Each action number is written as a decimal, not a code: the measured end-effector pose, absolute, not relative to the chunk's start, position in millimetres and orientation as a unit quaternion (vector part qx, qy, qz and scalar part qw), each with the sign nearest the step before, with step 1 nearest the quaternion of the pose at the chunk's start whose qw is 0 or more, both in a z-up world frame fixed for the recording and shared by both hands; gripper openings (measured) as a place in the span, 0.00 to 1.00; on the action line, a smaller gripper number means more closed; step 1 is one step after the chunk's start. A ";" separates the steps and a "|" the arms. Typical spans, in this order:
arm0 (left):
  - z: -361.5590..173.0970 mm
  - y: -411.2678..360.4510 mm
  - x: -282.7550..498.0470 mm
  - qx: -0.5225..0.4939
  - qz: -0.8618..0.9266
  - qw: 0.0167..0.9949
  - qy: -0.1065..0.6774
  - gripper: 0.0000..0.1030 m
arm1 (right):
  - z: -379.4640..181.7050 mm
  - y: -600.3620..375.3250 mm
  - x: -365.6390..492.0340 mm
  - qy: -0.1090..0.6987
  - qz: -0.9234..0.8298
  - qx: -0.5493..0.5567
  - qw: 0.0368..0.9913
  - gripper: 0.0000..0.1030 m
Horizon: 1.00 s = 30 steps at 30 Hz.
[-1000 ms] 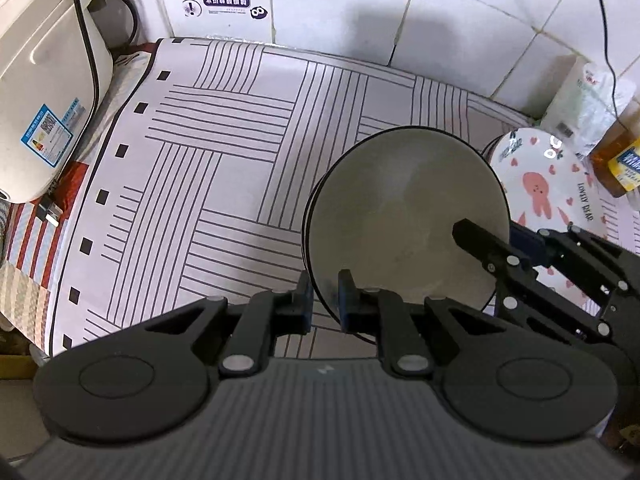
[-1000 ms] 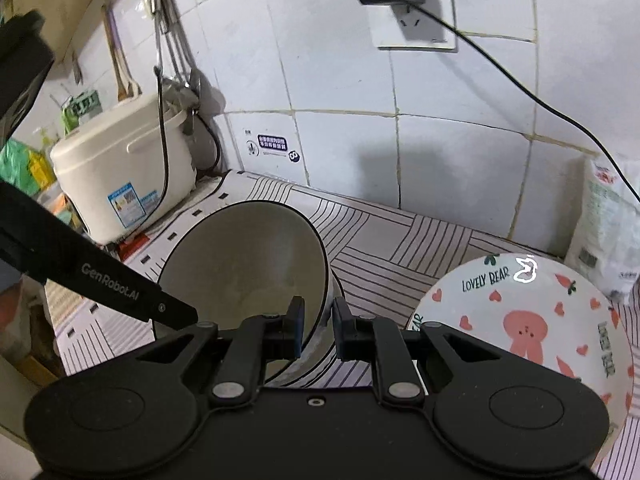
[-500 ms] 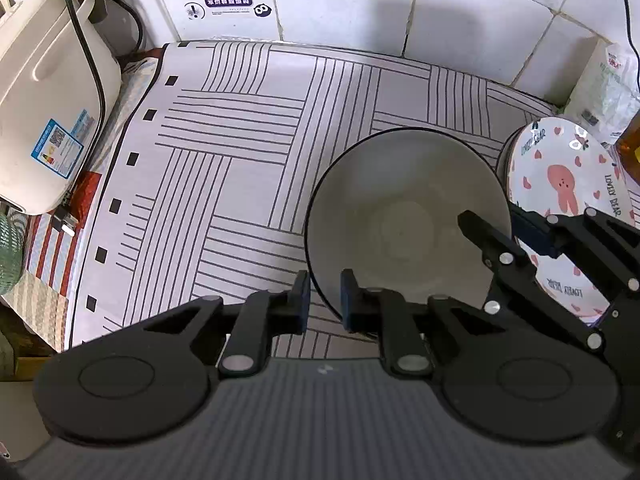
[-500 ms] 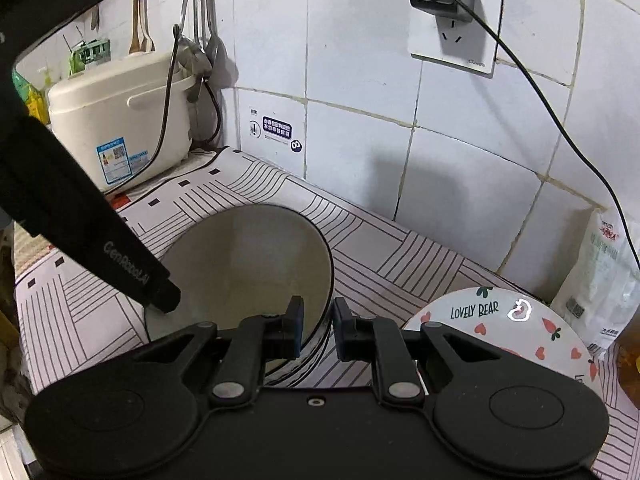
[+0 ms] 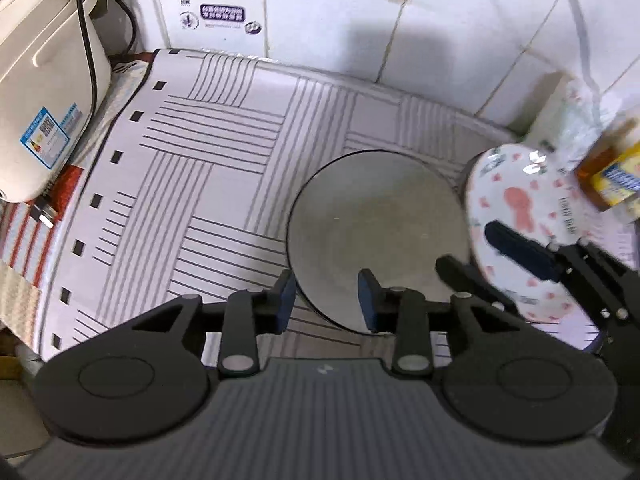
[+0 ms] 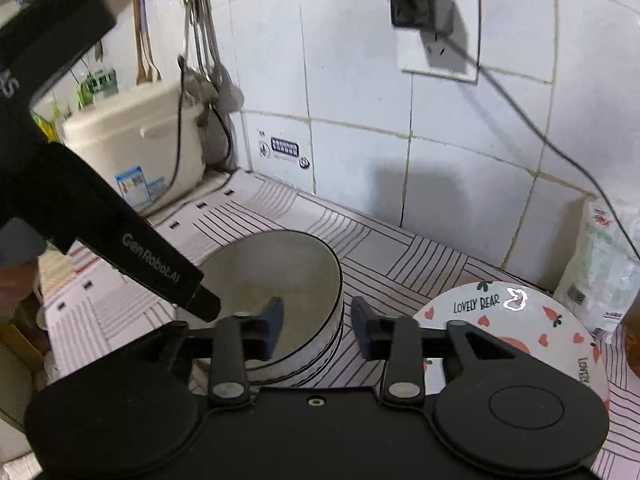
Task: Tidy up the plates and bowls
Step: 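Carry the two stacked bowls onto the third white bowl with both tools, then open both tools and grip the three-bowl stack rim again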
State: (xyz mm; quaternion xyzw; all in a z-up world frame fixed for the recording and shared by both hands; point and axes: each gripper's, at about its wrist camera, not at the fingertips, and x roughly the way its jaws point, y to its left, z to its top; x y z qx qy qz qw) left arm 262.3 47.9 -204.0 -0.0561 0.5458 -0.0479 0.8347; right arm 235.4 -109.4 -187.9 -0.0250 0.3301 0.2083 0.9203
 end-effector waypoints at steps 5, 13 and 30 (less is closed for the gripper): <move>-188.6 51.2 239.5 -0.066 -0.074 0.851 0.517 0.38 | -177.9 -114.5 213.0 0.327 0.210 -0.014 0.921 0.53; -176.9 64.6 205.5 -0.063 -0.105 0.876 0.467 0.45 | -177.0 -114.0 181.6 0.342 0.189 0.023 0.920 0.62; -204.5 85.0 190.7 -0.042 -0.146 0.893 0.423 0.79 | -224.3 -80.2 163.2 0.314 0.153 -0.013 0.937 0.98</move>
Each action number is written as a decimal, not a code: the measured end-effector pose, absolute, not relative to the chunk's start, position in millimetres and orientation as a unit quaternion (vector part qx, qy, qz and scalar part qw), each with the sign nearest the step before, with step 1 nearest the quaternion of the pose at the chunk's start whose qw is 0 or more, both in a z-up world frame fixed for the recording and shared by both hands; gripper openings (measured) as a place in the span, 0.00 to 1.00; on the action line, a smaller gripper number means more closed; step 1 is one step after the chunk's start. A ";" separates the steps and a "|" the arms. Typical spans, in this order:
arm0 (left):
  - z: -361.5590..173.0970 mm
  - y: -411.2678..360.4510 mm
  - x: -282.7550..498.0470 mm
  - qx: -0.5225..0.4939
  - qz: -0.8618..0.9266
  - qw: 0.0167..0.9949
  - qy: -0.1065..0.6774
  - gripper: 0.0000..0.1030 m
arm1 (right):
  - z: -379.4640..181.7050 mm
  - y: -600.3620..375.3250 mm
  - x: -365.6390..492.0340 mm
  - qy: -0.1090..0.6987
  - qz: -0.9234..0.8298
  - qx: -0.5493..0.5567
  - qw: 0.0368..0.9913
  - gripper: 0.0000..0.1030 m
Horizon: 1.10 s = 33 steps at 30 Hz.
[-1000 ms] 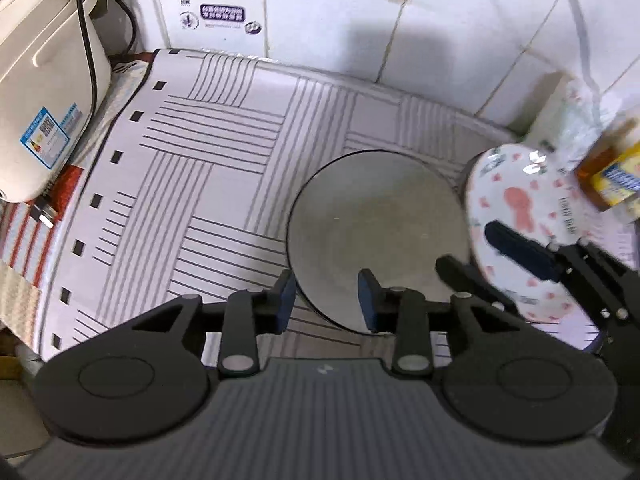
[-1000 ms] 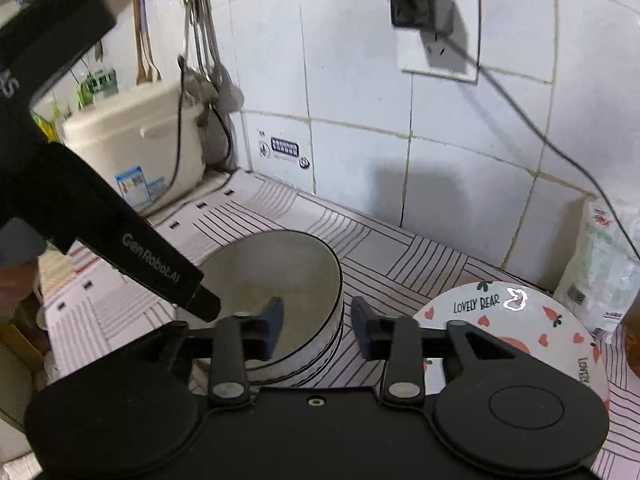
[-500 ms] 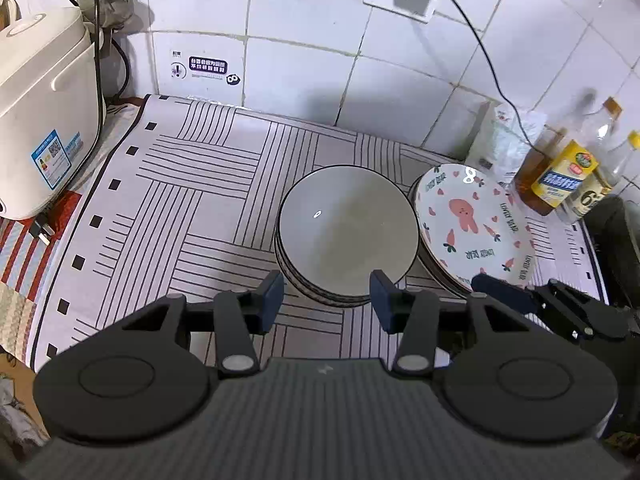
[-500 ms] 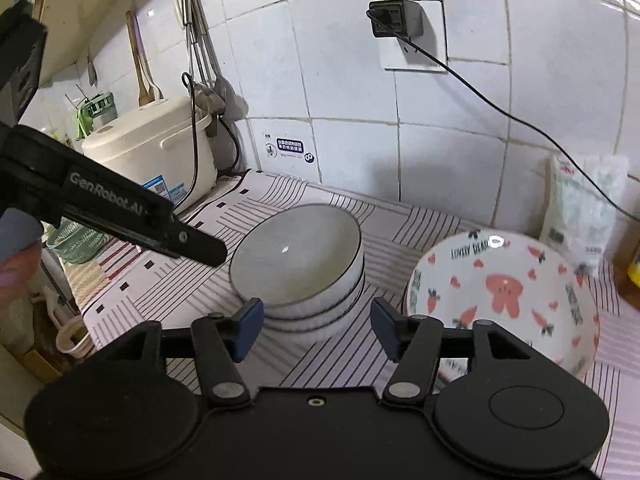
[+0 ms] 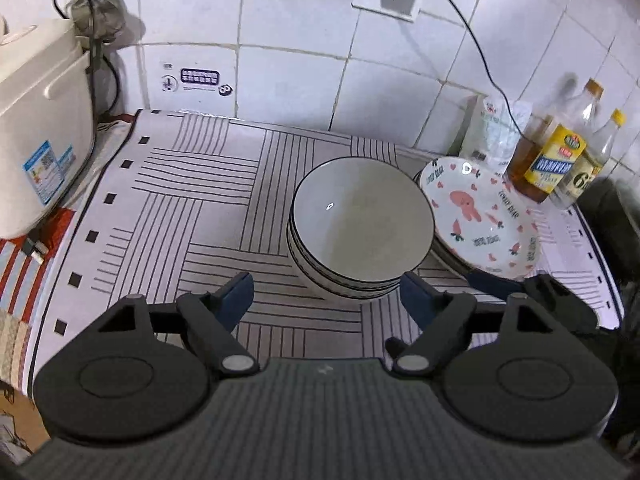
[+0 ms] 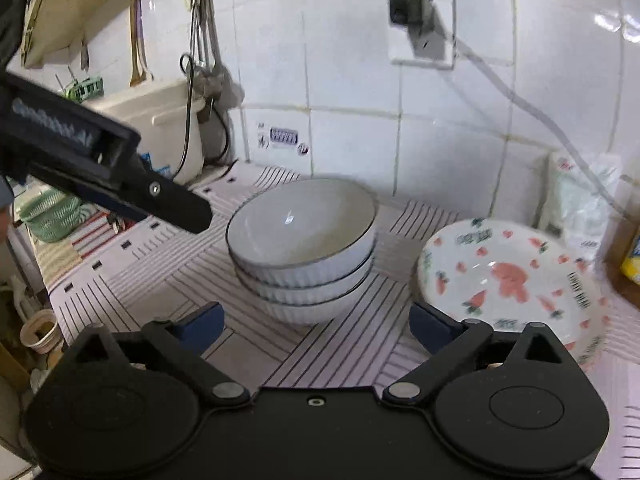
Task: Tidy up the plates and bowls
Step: 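Open both tools and grip the three-bowl stack rim again, then carry the three-bowl stack onto the pink bunny plate stack with both tools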
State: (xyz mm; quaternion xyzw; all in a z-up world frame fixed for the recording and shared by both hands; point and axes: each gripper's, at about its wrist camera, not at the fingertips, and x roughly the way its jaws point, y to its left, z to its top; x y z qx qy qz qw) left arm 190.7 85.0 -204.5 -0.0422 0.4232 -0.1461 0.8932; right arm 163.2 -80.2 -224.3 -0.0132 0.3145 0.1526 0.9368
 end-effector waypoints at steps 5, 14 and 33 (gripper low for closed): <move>-223.9 87.7 213.0 -0.070 -0.165 0.883 0.434 0.83 | -251.9 -65.3 180.9 0.330 0.150 -0.010 0.932 0.98; -274.7 101.7 268.5 -0.184 -0.155 0.840 0.487 0.79 | -283.4 -55.4 217.4 0.353 0.127 0.031 0.926 0.97; -278.8 94.8 279.2 -0.167 -0.152 0.835 0.502 0.39 | -288.4 -50.4 239.4 0.342 0.163 0.058 0.924 0.96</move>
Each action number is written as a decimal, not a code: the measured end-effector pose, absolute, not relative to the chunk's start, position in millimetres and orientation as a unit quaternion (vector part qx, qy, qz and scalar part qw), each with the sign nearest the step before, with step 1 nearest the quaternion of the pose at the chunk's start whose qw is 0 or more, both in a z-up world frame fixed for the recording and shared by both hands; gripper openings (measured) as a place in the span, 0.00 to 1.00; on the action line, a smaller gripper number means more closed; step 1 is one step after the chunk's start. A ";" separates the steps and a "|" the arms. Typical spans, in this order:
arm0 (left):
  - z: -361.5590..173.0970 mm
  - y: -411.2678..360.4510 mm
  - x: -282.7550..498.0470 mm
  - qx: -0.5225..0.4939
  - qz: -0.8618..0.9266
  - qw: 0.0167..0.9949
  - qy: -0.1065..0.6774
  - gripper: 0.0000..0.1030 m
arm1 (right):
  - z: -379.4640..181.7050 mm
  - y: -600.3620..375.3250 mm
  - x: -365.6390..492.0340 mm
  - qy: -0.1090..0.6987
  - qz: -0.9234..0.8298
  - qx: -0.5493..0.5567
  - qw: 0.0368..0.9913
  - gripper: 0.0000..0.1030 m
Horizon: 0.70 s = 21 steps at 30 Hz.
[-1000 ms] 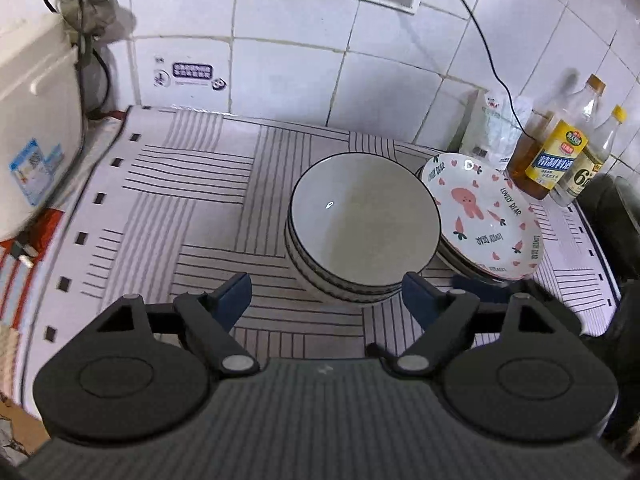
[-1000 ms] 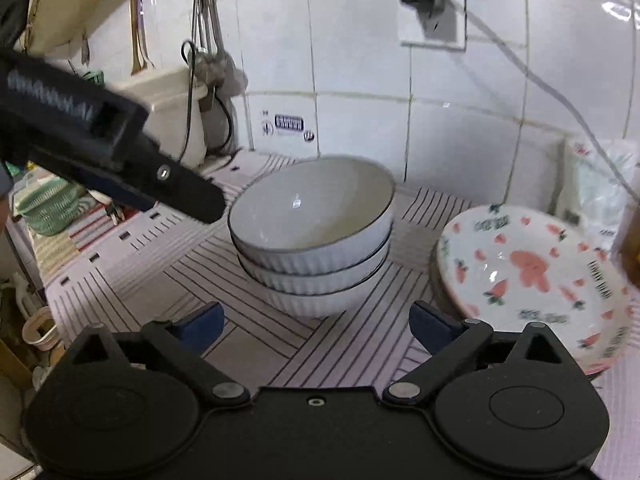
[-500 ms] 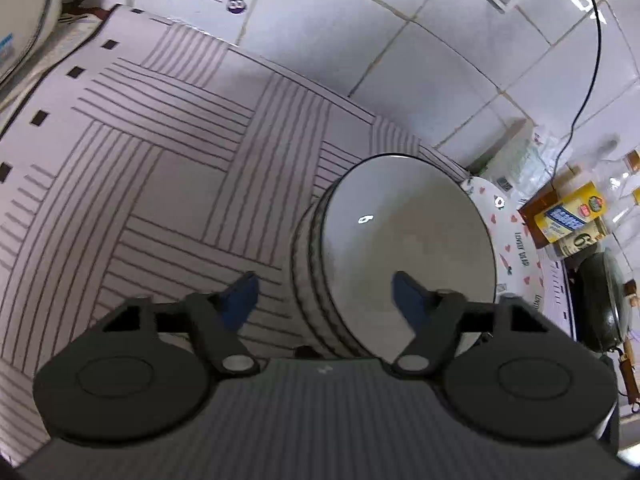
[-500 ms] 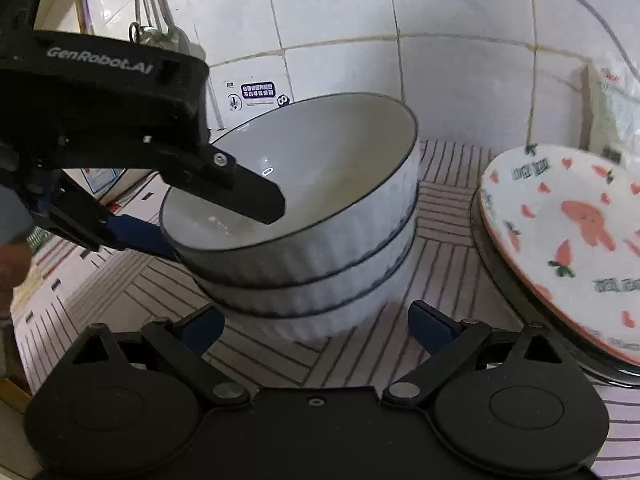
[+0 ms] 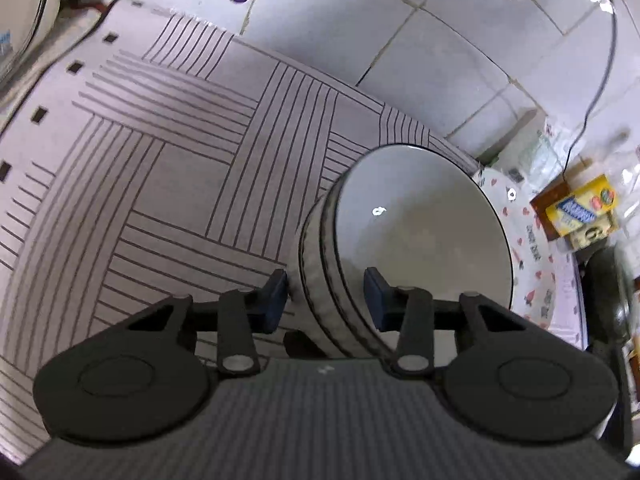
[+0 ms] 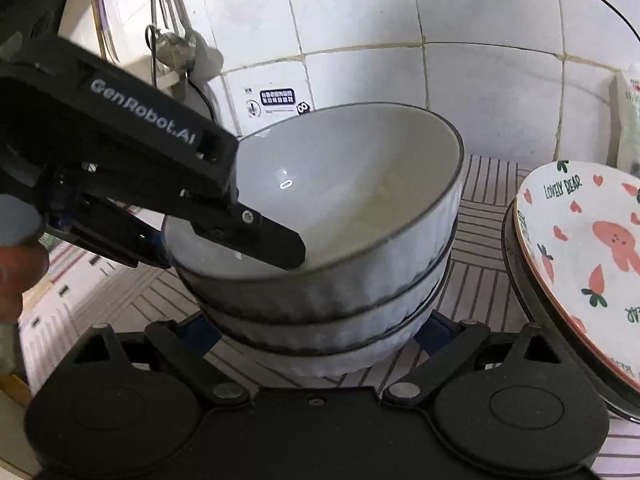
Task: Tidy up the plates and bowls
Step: 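Carry the three-bowl stack onto the pink bunny plate stack with both tools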
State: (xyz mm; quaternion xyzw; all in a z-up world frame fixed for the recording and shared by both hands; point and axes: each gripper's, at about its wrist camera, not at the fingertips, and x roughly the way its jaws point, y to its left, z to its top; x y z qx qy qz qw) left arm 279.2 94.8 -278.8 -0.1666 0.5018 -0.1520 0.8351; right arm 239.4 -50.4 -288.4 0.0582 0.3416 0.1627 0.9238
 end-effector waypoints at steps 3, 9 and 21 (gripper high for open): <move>-273.4 94.4 274.3 -0.166 -0.150 0.835 0.502 0.39 | -284.7 -57.1 234.6 0.342 0.165 0.077 0.922 0.96; -258.6 89.2 262.5 -0.152 -0.161 0.845 0.488 0.39 | -276.7 -59.3 220.3 0.321 0.163 0.070 0.930 0.95; -190.7 22.5 238.2 -0.084 -0.227 0.862 0.446 0.39 | -225.4 -103.4 188.1 0.267 0.122 0.067 0.954 0.94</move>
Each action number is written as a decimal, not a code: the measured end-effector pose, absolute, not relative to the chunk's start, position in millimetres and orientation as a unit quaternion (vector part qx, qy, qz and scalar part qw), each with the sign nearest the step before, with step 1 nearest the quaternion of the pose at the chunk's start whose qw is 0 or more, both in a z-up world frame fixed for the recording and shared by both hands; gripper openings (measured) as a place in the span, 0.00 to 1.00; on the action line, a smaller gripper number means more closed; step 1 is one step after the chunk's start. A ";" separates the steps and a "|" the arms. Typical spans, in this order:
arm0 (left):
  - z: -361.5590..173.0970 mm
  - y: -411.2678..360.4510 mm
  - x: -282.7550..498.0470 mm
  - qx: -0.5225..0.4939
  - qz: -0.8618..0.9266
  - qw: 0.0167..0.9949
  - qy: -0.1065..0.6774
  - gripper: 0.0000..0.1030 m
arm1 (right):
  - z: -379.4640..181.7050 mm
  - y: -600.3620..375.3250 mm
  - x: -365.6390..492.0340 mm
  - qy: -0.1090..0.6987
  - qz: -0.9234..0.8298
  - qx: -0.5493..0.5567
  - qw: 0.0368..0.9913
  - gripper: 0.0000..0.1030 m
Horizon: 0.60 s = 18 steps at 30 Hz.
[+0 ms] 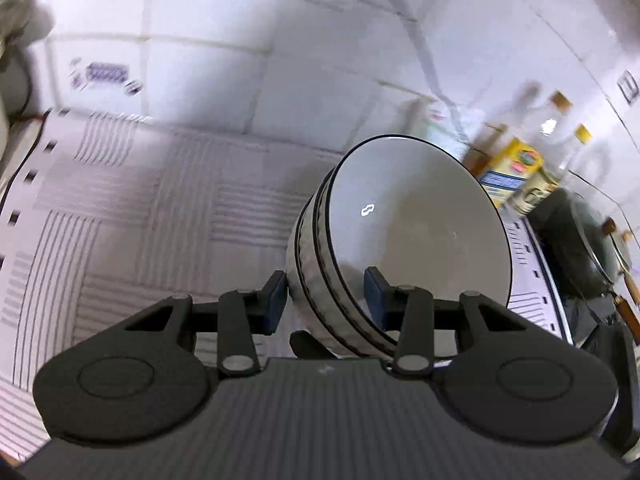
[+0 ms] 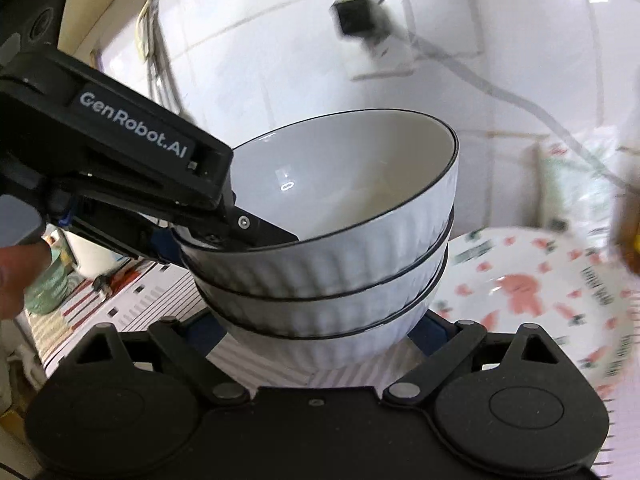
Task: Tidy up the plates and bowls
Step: 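Carry the three-bowl stack onto the pink bunny plate stack with both tools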
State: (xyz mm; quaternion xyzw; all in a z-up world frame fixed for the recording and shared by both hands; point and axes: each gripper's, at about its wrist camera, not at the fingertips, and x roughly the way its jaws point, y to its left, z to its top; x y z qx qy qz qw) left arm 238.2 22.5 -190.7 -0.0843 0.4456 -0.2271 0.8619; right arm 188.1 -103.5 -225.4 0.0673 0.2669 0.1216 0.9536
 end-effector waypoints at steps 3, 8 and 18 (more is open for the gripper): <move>-182.6 -2.2 237.4 -0.072 -0.245 0.861 0.440 0.39 | -216.2 -121.4 182.0 0.260 0.102 0.063 0.958 0.94; -181.9 -35.8 245.5 -0.064 -0.262 0.850 0.452 0.39 | -211.3 -155.7 177.4 0.261 0.079 0.068 0.960 0.94; -202.9 -71.8 265.7 -0.043 -0.285 0.839 0.461 0.39 | -226.9 -186.0 186.3 0.268 0.054 0.022 0.962 0.94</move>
